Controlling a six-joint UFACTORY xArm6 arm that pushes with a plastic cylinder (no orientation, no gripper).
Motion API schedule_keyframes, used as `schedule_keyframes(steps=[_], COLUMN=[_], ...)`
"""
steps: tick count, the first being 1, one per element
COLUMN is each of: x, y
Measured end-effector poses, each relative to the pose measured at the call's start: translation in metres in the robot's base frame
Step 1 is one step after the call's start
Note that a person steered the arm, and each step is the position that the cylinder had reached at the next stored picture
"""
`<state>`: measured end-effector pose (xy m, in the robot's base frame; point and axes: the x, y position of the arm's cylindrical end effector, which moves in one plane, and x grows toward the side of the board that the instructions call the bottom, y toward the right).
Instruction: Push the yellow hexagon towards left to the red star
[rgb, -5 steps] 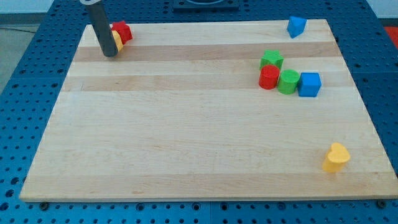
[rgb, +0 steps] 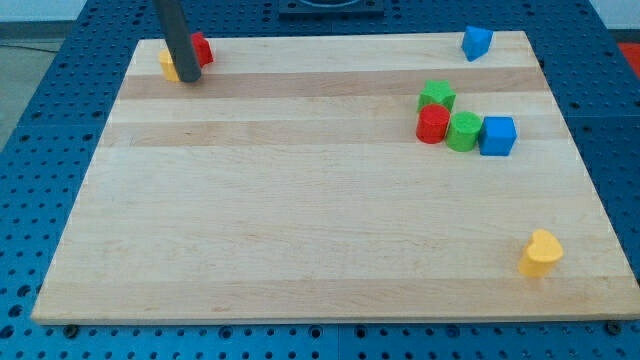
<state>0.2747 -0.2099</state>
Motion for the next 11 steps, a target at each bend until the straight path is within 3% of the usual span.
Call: schedule_keyframes(steps=[4,8,10,11], x=[0.0,-0.019,-0.019,-0.053], y=[-0.049,-0.049,-0.095,-0.095])
